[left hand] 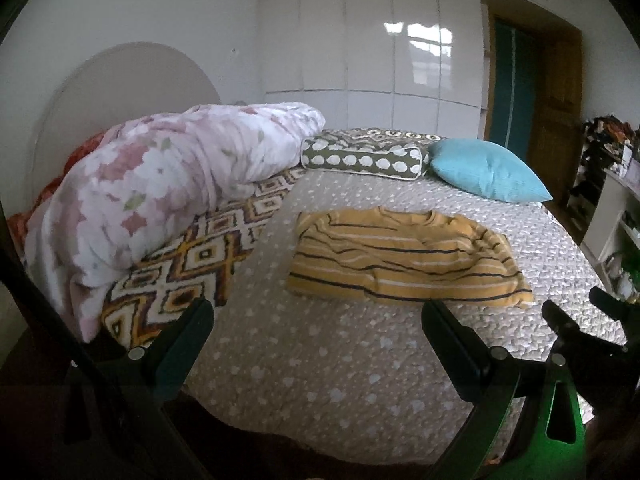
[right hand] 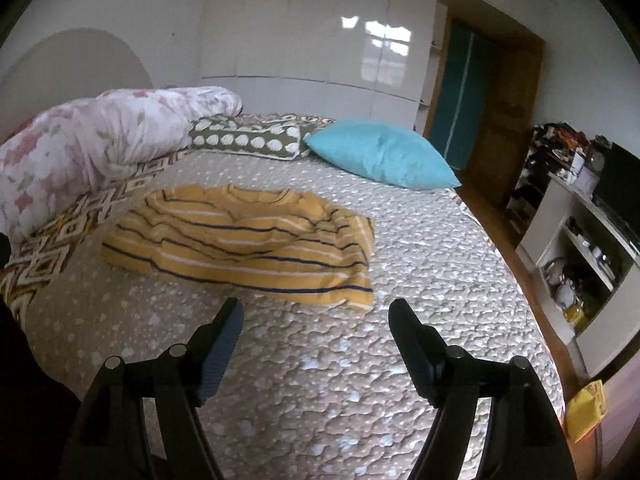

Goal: Fold small clothes

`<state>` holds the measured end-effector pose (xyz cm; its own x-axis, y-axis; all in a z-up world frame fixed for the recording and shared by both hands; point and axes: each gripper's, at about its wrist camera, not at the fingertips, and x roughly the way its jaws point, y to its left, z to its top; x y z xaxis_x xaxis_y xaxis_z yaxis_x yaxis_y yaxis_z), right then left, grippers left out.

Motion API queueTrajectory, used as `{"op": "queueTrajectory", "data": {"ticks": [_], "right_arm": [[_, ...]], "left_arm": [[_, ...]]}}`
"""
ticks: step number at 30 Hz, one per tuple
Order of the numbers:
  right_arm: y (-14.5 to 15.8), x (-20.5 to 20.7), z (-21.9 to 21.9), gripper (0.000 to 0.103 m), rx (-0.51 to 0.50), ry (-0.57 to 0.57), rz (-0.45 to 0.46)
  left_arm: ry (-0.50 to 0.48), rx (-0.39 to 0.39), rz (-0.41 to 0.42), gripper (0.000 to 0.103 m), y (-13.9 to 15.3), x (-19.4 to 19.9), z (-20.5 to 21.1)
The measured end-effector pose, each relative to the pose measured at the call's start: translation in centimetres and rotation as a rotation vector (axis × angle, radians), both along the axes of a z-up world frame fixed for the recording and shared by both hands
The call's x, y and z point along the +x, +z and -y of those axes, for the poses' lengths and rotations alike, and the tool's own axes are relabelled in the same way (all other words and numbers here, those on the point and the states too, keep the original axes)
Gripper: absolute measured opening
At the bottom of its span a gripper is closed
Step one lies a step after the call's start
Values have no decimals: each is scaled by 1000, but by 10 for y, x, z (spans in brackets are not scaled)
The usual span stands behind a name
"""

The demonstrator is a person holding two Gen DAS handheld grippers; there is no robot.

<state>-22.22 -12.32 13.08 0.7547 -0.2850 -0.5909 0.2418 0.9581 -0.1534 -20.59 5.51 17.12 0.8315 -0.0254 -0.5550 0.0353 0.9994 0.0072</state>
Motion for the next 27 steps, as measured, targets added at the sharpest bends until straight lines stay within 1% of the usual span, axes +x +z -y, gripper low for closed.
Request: {"op": "queueTrajectory", "data": {"ticks": [8,16,27], "right_arm": [[-4,6,-11,79,-26,34,-19],[-8,7,-3,79,-2,8,-33],[-12,8,6,79,9,-2,-43]], "left_arm": [[-5,-41,-45,103,-9,8,-8],[-30,-61,-70,103,-15,13,-5],[-28,-46,-88,103,-21,16,-2]]}}
